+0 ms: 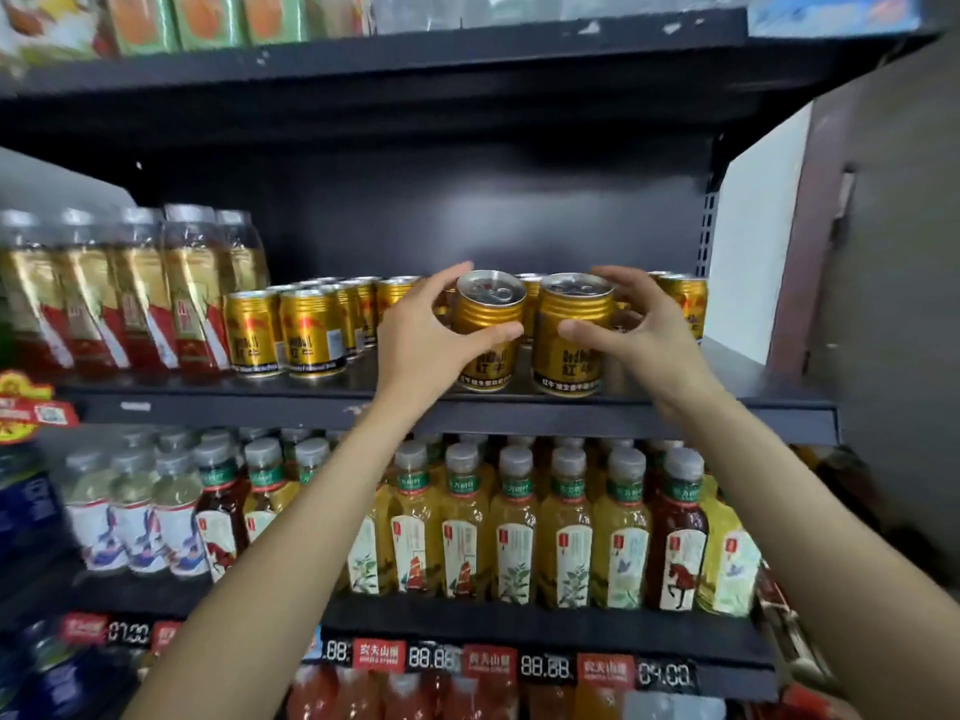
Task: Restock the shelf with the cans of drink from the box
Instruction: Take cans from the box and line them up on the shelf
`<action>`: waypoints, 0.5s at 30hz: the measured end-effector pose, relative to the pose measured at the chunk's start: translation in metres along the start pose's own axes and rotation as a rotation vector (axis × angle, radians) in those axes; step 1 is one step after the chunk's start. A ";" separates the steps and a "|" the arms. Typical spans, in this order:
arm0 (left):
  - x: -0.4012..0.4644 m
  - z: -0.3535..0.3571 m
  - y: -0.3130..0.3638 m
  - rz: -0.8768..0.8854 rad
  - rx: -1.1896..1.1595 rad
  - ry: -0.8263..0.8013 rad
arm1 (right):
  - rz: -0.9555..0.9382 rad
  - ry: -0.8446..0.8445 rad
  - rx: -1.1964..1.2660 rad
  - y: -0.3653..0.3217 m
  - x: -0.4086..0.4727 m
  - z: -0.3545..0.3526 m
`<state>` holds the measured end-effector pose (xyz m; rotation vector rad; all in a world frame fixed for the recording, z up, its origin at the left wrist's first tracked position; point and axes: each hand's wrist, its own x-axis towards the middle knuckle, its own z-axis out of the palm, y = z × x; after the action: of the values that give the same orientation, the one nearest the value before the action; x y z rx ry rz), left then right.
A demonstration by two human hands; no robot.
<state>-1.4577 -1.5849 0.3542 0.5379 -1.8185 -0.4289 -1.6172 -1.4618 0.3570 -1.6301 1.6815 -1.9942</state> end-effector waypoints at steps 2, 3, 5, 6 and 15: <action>0.014 0.016 -0.003 -0.015 0.029 -0.031 | 0.017 0.013 -0.050 0.009 0.020 -0.005; 0.020 0.025 -0.004 -0.023 0.038 -0.051 | 0.029 0.017 -0.079 0.015 0.030 -0.009; 0.031 0.045 -0.007 -0.043 0.043 -0.088 | 0.058 0.032 -0.133 0.030 0.046 -0.019; 0.036 0.056 -0.008 -0.050 0.042 -0.109 | 0.074 0.039 -0.149 0.037 0.054 -0.025; 0.070 0.132 -0.008 -0.076 0.042 -0.317 | 0.261 0.035 -0.131 0.073 0.084 -0.065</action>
<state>-1.6005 -1.6271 0.3653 0.5955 -2.1188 -0.5531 -1.7397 -1.4997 0.3676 -1.3328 1.9596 -1.8332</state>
